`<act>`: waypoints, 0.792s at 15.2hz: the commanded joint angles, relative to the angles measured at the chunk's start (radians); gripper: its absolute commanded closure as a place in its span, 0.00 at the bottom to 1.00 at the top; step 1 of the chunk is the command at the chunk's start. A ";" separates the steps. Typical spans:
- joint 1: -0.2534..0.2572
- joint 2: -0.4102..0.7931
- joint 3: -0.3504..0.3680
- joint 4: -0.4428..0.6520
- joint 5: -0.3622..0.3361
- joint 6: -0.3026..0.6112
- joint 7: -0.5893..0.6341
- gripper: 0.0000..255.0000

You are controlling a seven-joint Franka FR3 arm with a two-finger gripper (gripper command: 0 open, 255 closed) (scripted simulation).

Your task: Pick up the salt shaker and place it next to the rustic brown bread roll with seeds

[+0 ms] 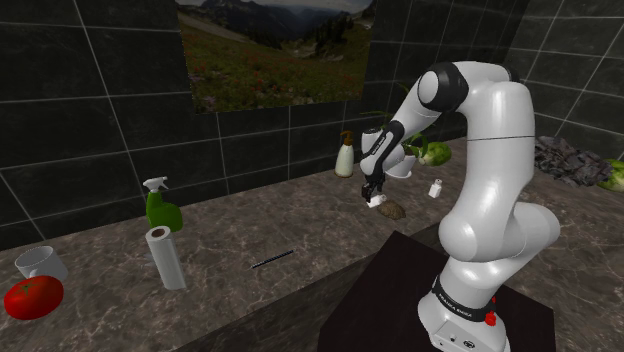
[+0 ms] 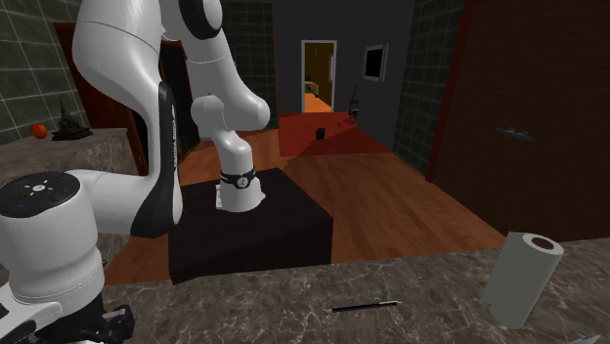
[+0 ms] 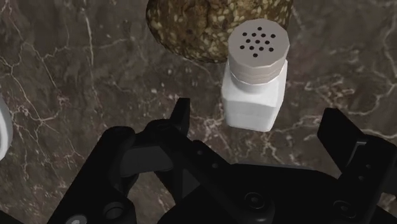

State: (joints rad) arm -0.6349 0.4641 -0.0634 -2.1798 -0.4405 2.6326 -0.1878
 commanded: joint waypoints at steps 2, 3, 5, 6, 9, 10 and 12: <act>0.002 -0.061 0.015 -0.011 0.019 -0.051 -0.013 0.00; 0.003 -0.090 0.022 -0.015 0.029 -0.077 -0.020 0.00; 0.004 -0.113 0.028 -0.018 0.037 -0.098 -0.026 0.00; 0.004 -0.113 0.027 -0.018 0.037 -0.098 -0.026 0.00; 0.004 -0.113 0.027 -0.018 0.037 -0.098 -0.026 0.00; 0.004 -0.113 0.027 -0.018 0.037 -0.098 -0.026 0.00; 0.004 -0.113 0.027 -0.018 0.037 -0.098 -0.026 0.00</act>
